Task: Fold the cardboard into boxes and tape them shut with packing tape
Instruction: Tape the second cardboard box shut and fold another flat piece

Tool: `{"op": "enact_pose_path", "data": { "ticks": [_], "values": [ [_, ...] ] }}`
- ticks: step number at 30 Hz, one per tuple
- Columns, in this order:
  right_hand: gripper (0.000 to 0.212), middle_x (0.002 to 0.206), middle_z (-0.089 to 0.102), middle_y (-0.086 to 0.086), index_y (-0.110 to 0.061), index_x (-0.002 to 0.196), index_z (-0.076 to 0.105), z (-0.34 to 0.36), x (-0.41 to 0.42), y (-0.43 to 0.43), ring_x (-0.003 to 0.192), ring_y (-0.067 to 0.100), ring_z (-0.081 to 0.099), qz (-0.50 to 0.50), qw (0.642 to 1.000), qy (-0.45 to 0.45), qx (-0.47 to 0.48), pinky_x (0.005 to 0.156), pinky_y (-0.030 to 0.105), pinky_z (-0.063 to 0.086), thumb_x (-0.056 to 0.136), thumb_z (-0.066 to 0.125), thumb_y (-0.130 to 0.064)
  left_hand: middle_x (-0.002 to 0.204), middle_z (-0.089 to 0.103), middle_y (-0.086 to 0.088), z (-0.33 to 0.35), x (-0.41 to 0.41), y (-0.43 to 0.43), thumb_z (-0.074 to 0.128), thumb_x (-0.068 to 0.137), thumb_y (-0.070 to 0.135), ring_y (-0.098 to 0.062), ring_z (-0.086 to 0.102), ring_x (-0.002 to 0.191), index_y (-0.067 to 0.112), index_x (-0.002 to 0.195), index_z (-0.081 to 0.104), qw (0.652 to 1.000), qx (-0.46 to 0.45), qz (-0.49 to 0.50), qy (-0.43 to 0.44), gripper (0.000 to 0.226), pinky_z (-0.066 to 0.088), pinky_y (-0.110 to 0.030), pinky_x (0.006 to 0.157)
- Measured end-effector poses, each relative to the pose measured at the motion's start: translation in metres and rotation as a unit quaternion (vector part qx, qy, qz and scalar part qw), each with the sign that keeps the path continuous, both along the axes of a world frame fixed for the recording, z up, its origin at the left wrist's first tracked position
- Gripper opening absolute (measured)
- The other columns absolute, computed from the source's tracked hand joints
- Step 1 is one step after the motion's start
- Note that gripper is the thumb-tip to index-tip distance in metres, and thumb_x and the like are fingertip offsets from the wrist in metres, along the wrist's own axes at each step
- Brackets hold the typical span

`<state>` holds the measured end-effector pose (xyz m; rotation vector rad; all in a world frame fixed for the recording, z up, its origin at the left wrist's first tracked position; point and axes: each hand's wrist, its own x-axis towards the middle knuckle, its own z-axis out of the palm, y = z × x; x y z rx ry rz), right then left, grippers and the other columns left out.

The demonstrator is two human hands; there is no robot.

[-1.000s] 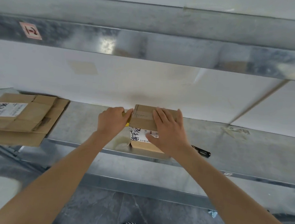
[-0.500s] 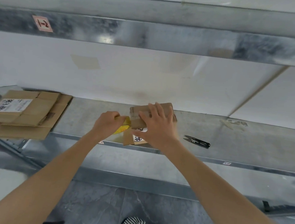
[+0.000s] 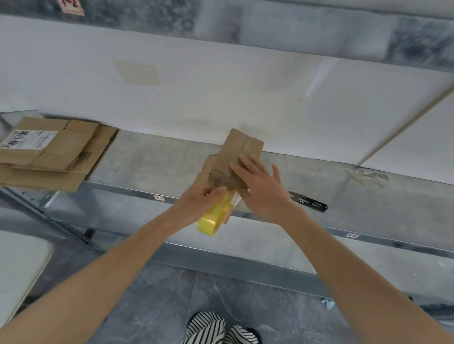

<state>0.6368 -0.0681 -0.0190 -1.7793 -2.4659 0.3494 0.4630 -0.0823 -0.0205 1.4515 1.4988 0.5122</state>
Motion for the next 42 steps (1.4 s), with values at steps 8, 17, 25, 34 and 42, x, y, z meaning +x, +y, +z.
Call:
{"op": "enact_pose_path", "data": {
  "ticks": [8,17,25,34,42],
  "values": [
    [0.069,0.159,0.004,-0.003,-0.029,0.151,0.010,-0.005,0.008,0.002,0.146,0.016,-0.001,0.029,0.999,-0.039,0.024,0.114,0.059,0.008,0.095,0.051,-0.035,0.064,0.058,-0.005,-0.005,0.024,-0.019,0.044,0.097,0.012,-0.017,0.059,0.051,0.016,0.106,0.049,0.965,-0.094,0.076,-0.233,0.011,0.055,-0.032,0.057],
    [0.066,0.159,0.009,-0.003,-0.029,0.151,0.011,-0.005,0.020,0.008,0.146,0.020,0.008,0.090,0.990,-0.101,0.047,0.112,0.052,0.020,0.097,0.048,-0.025,0.069,0.055,-0.009,-0.016,0.028,-0.029,0.048,0.097,0.019,-0.021,0.053,0.046,0.017,0.105,0.048,0.965,-0.076,0.044,-0.249,0.008,0.047,-0.032,0.050],
    [0.064,0.158,0.015,-0.006,-0.022,0.149,0.021,-0.009,0.022,0.015,0.146,0.016,0.012,0.086,0.994,-0.051,0.042,0.112,0.047,0.023,0.094,0.054,-0.029,0.110,0.053,-0.006,-0.031,0.039,-0.037,0.053,0.095,0.011,-0.022,0.056,0.072,0.021,0.116,0.038,0.954,0.001,0.112,-0.279,0.027,0.049,-0.026,0.048],
    [0.064,0.159,0.010,-0.008,-0.024,0.150,0.019,-0.012,0.022,0.017,0.146,0.014,0.004,0.086,0.996,-0.029,0.022,0.116,0.049,0.016,0.095,0.052,-0.027,0.071,0.058,-0.010,-0.052,0.044,-0.036,0.049,0.098,0.013,-0.019,0.048,0.041,0.018,0.099,0.058,0.924,-0.124,0.172,-0.317,0.010,0.043,-0.026,0.041],
    [0.082,0.160,0.002,-0.003,-0.023,0.152,0.004,-0.021,0.047,0.001,0.147,0.018,0.004,-0.002,1.000,0.014,0.017,0.116,0.055,0.006,0.091,0.055,-0.043,0.074,0.059,-0.010,-0.054,0.057,-0.026,0.053,0.095,0.012,-0.021,0.050,0.045,0.017,0.093,0.065,0.914,-0.115,0.214,-0.325,0.013,0.043,-0.028,0.046]
  ]
}}
